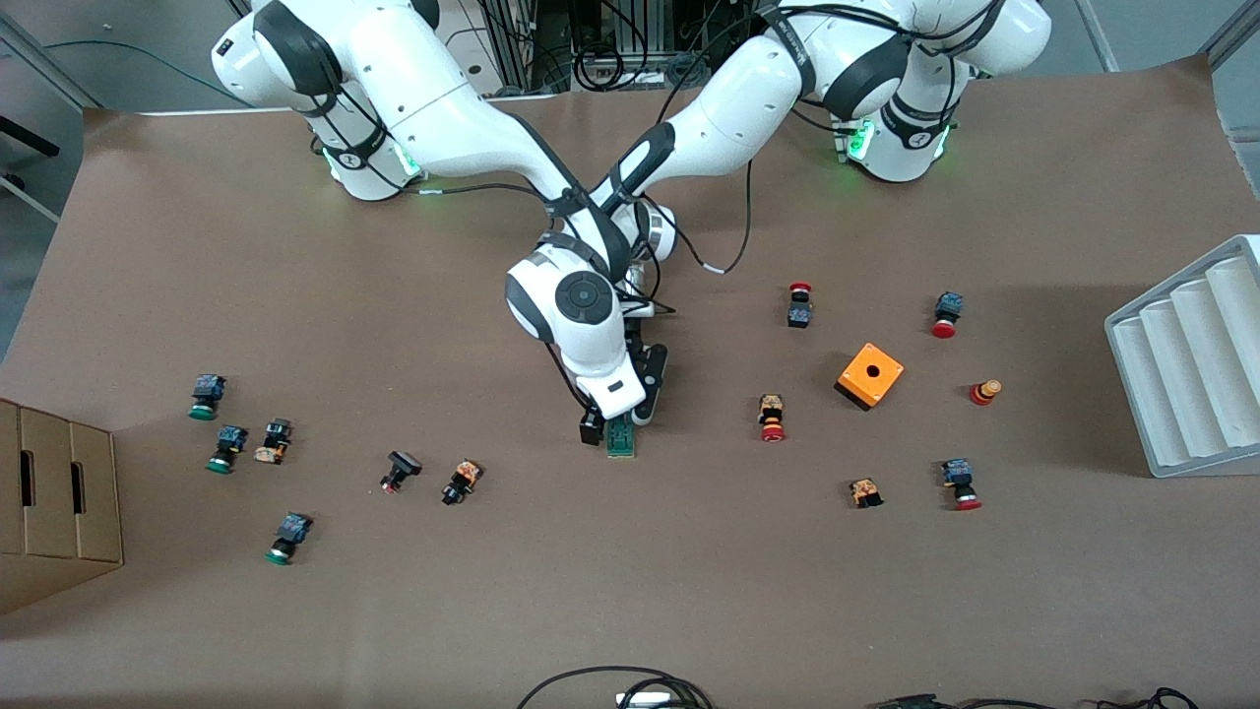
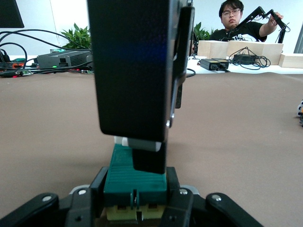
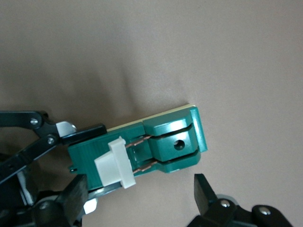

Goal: Close load switch with both arms
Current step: 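Grip the switch base with the right gripper, left gripper above slider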

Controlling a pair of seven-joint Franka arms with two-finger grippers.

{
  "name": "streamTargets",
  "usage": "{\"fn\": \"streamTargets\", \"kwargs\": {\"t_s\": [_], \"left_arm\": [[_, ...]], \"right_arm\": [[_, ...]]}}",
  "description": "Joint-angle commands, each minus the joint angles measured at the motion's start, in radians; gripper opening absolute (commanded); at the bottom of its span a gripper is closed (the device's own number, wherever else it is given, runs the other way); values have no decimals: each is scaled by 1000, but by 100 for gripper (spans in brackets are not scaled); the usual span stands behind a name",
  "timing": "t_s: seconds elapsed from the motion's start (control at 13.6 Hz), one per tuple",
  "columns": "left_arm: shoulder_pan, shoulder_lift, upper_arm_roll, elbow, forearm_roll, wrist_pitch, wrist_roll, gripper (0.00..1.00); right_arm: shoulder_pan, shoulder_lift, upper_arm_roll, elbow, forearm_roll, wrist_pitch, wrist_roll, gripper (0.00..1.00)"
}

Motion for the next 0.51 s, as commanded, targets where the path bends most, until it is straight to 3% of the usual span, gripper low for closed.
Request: {"fn": "streamTargets", "kwargs": {"t_s": [0.0,0.44], "left_arm": [[-4,16,3,20,18,-12,-19,55],[-4,16,3,20,19,-11,-19,55]], "right_arm": [[13,14,-18,22,-7,14,20,100],[16,34,-16,34,-9,46,46,100]]}}
